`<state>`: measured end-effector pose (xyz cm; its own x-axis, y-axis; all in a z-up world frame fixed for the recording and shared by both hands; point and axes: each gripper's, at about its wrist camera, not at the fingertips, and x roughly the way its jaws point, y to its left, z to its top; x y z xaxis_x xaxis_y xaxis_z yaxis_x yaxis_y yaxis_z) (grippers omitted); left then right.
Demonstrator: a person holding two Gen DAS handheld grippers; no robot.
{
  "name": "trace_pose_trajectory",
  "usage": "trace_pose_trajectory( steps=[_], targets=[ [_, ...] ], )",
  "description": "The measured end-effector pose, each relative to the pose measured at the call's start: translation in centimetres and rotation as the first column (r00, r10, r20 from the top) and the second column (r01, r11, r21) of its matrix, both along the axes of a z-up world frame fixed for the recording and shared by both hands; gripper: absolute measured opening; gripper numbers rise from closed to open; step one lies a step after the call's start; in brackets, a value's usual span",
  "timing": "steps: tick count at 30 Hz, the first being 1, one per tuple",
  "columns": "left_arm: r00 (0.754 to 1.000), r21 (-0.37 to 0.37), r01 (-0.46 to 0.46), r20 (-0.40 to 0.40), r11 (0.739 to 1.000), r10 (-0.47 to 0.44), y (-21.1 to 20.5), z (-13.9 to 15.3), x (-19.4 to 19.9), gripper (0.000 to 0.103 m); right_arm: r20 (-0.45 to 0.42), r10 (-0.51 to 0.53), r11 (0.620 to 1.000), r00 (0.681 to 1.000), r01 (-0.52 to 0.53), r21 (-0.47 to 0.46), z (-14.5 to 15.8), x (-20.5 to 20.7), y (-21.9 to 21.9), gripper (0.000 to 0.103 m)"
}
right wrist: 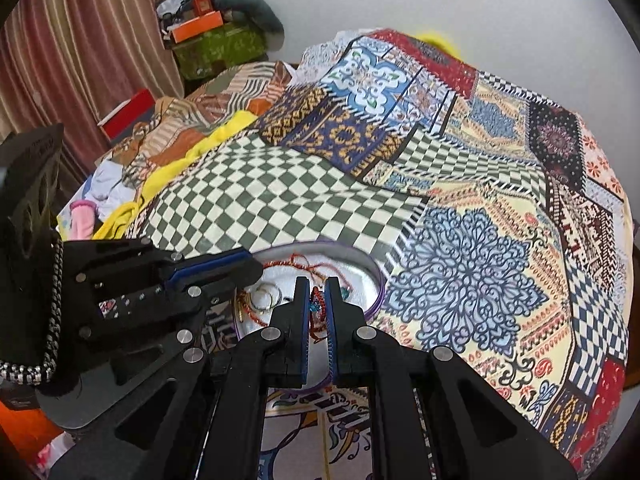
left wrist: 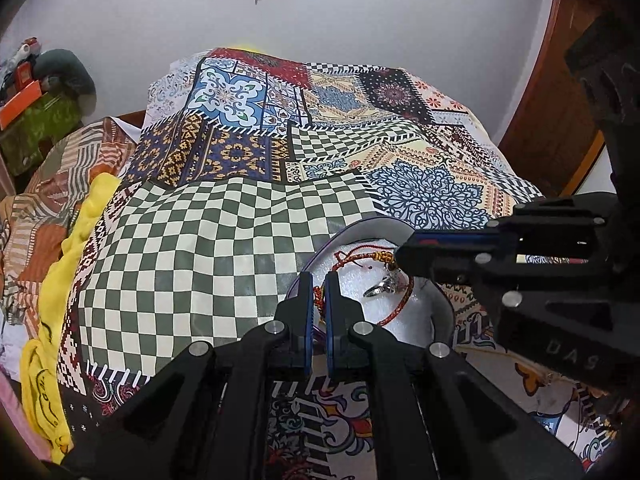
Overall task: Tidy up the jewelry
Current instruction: 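Lower both held pieces into the heart tin and open both tools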
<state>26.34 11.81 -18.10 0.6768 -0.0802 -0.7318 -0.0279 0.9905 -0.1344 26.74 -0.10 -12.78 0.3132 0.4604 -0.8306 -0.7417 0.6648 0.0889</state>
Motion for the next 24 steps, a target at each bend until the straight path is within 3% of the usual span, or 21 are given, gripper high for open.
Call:
trace_pose_trajectory(
  steps=[8, 14, 17, 19, 24],
  targets=[
    [1.000, 0.029, 0.009, -0.009, 1.000, -0.009, -0.4, 0.2, -0.3, 0.004, -0.041, 0.002, 0.999, 0.999, -0.003, -0.037, -0.8, -0.2, -0.3, 0.007],
    [1.000, 0.040, -0.007, 0.001, 0.999, 0.007, -0.1, 1.2, -1.5, 0.011, -0.040, 0.007, 0.998, 0.999, -0.009, -0.056, -0.5, -0.6, -0.5, 0.008],
    [1.000, 0.039, -0.021, 0.019, 0.999, 0.020, 0.4, 1.9, -2.5, 0.022, -0.015, 0.014, 0.998, 1.000, -0.015, -0.067, 0.0, -1.2, -0.5, 0.021],
    [0.999, 0.042, -0.029, 0.027, 0.999, 0.028, 0.7, 2.5, -3.2, 0.023, 0.015, 0.016, 0.997, 1.000, -0.015, -0.069, 0.4, -1.7, -0.6, 0.033],
    [0.999, 0.057, -0.039, 0.033, 0.998, 0.037, 0.8, 3.3, -4.3, 0.023, 0.054, 0.014, 0.997, 0.998, -0.010, -0.073, 1.4, -2.5, -0.7, 0.034]
  ],
)
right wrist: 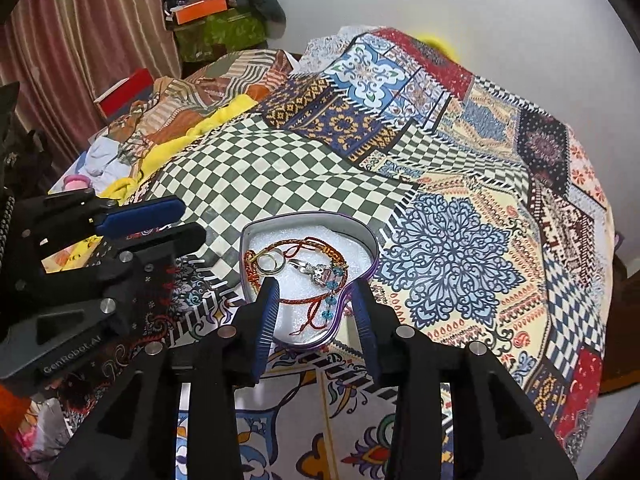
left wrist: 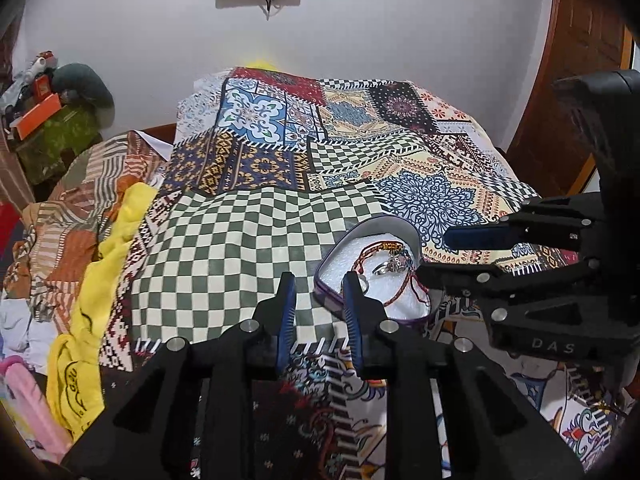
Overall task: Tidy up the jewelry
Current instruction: 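Lower both held pieces into the heart tin and open both tools, then withdraw both tools from the tin back to the remaining jewelry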
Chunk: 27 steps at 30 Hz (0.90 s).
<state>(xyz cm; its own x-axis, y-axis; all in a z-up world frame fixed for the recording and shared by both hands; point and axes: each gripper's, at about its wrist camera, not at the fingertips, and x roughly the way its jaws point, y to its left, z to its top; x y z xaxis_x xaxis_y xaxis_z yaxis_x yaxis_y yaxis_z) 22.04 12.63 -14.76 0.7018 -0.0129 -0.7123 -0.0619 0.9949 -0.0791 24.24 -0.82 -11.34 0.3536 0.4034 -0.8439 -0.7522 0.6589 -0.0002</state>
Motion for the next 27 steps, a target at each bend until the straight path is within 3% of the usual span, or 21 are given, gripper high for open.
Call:
trace_pose_trajectory(
  steps=[15, 20, 27],
  targets=[
    [0.999, 0.014, 0.041, 0.023, 0.999, -0.041, -3.2, 3.0, -3.9, 0.023, 0.043, -0.086, 0.994, 0.995, 0.082, 0.070, 3.8, -3.3, -4.9, 0.034],
    [0.997, 0.017, 0.067, 0.027, 0.998, -0.067, -5.3, 3.6, -5.2, 0.031, 0.036, -0.129, 0.988, 0.991, 0.125, 0.086, 4.1, -4.3, -7.8, 0.034],
    [0.993, 0.016, 0.116, 0.001, 0.993, -0.116, -8.4, 3.1, -6.1, 0.031, 0.029, -0.166, 0.983, 0.986, 0.163, 0.078, 3.3, -5.7, -11.3, 0.034]
  ],
)
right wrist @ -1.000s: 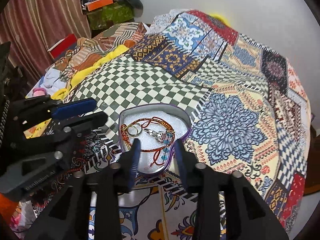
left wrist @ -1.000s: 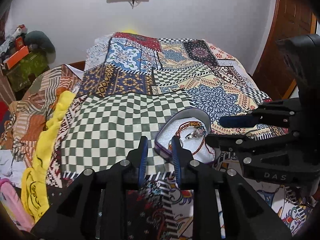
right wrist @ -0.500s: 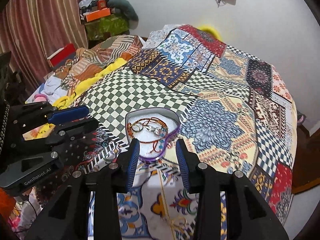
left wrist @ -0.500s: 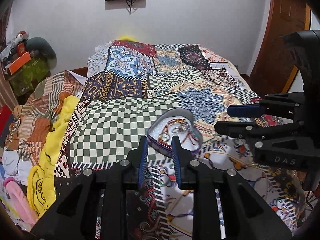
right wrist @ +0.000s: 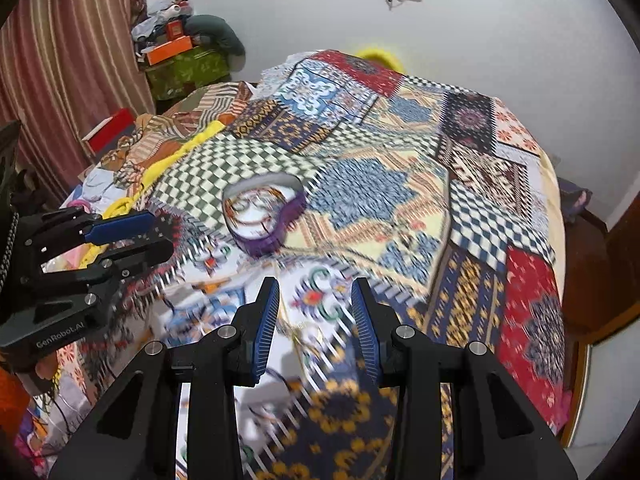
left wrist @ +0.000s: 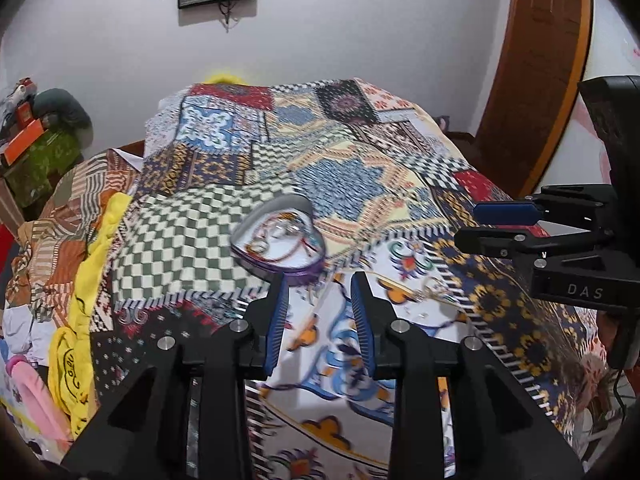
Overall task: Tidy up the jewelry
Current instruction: 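Withdraw both tools from the tin back to the remaining jewelry, then grasp a silver charm with the left tool while the right tool grasps a gold ring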
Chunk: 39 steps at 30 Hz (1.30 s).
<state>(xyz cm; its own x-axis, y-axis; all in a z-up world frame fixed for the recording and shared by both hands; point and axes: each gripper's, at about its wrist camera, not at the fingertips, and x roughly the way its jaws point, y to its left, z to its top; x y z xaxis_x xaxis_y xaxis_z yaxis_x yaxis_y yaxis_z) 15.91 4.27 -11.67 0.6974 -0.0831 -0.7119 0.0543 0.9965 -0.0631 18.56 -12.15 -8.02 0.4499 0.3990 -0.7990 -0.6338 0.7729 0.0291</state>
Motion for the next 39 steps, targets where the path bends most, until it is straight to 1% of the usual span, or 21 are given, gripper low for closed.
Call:
trace_pose_trajectory(
  steps=[8, 12, 16, 19, 23, 27, 31, 33, 35, 39],
  targets=[
    [0.997, -0.001, 0.059, -0.058, 0.998, -0.059, -3.1, -2.1, 0.7, 0.031, -0.065, 0.007, 1.000, 0.998, -0.007, -0.013, -2.9, -0.7, -1.6, 0.034],
    [0.991, -0.017, 0.091, -0.101, 0.996, -0.093, -4.2, -3.4, 1.7, 0.031, -0.085, 0.005, 1.000, 0.996, -0.007, -0.017, -4.1, -0.7, -2.0, 0.034],
    [0.983, -0.023, 0.125, -0.134, 0.992, -0.127, -5.3, -4.6, 2.5, 0.031, -0.086, 0.001, 1.000, 0.996, -0.003, -0.021, -4.6, -0.7, -2.5, 0.034],
    [0.981, -0.018, 0.131, -0.145, 0.991, -0.132, -5.7, -5.2, 2.9, 0.031, -0.097, 0.000, 1.000, 0.995, -0.001, -0.010, -4.7, -0.4, -2.8, 0.034],
    [0.979, -0.030, 0.137, -0.145, 0.990, -0.140, -5.8, -5.5, 3.4, 0.031, -0.101, -0.004, 1.000, 0.995, 0.005, 0.008, -4.6, -0.2, -3.1, 0.034],
    [0.973, -0.055, 0.169, -0.150, 0.984, -0.176, -6.1, -5.6, 4.1, 0.031, -0.104, -0.010, 1.000, 0.995, 0.011, 0.014, -4.7, 0.1, -3.3, 0.034],
    [0.968, -0.034, 0.200, -0.146, 0.979, -0.203, -7.0, -5.9, 4.4, 0.031, -0.110, -0.016, 1.000, 0.994, 0.018, 0.019, -4.8, 0.3, -3.6, 0.034],
    [0.967, -0.031, 0.213, -0.139, 0.977, -0.215, -7.3, -6.0, 4.5, 0.026, -0.111, -0.018, 1.000, 0.994, 0.020, 0.018, -4.8, 0.4, -3.7, 0.034],
    [0.964, -0.038, 0.224, -0.136, 0.974, -0.228, -7.5, -6.1, 4.6, 0.013, -0.115, -0.019, 1.000, 0.993, 0.022, 0.019, -4.8, 0.5, -3.7, 0.034],
    [0.967, -0.047, 0.221, -0.122, 0.974, -0.225, -7.3, -6.2, 4.3, 0.012, -0.125, -0.009, 1.000, 0.992, 0.012, 0.027, -4.7, 0.6, -3.3, 0.034]
  ],
)
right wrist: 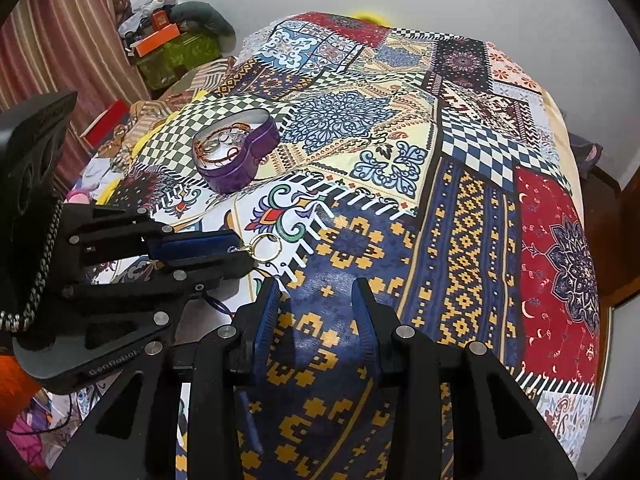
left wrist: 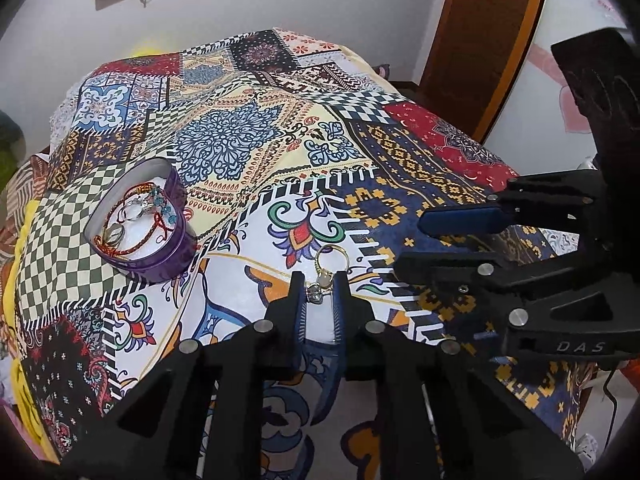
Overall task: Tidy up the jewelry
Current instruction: 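Grasp a silver charm with the left tool while the right tool grasps a gold ring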
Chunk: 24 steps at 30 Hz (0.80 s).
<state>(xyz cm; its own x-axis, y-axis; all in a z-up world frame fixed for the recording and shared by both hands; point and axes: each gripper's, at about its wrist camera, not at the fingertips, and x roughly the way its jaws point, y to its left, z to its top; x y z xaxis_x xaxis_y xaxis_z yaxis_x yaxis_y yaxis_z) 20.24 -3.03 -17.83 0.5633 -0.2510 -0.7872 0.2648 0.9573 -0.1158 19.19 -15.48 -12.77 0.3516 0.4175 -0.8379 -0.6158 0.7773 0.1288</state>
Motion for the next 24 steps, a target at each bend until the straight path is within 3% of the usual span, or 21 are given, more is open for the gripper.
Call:
trace_pose_trajectory(
  steps=[13, 21, 23, 24],
  targets=[
    [0.993, -0.012, -0.110, 0.031, 0.994, 0.110, 4.7, 1.0, -2.1, 0.012, 0.016, 0.092, 0.994, 0.996, -0.091, -0.061, -0.7, 0.1, 4.4, 0.034],
    [0.989, -0.028, -0.144, 0.037, 0.989, 0.145, 6.2, 1.2, -2.7, 0.012, 0.001, 0.106, 0.993, 0.994, -0.105, -0.061, -1.3, 0.5, 4.6, 0.034],
    [0.988, -0.032, -0.146, 0.041, 0.989, 0.147, 6.2, 1.4, -2.8, 0.012, 0.002, 0.098, 0.993, 0.995, -0.097, -0.061, -1.3, 0.5, 4.6, 0.031],
    [0.988, -0.033, -0.147, 0.042, 0.989, 0.148, 6.2, 1.4, -2.9, 0.012, 0.008, 0.094, 0.993, 0.996, -0.094, -0.065, -1.3, 0.5, 4.5, 0.024]
  ],
)
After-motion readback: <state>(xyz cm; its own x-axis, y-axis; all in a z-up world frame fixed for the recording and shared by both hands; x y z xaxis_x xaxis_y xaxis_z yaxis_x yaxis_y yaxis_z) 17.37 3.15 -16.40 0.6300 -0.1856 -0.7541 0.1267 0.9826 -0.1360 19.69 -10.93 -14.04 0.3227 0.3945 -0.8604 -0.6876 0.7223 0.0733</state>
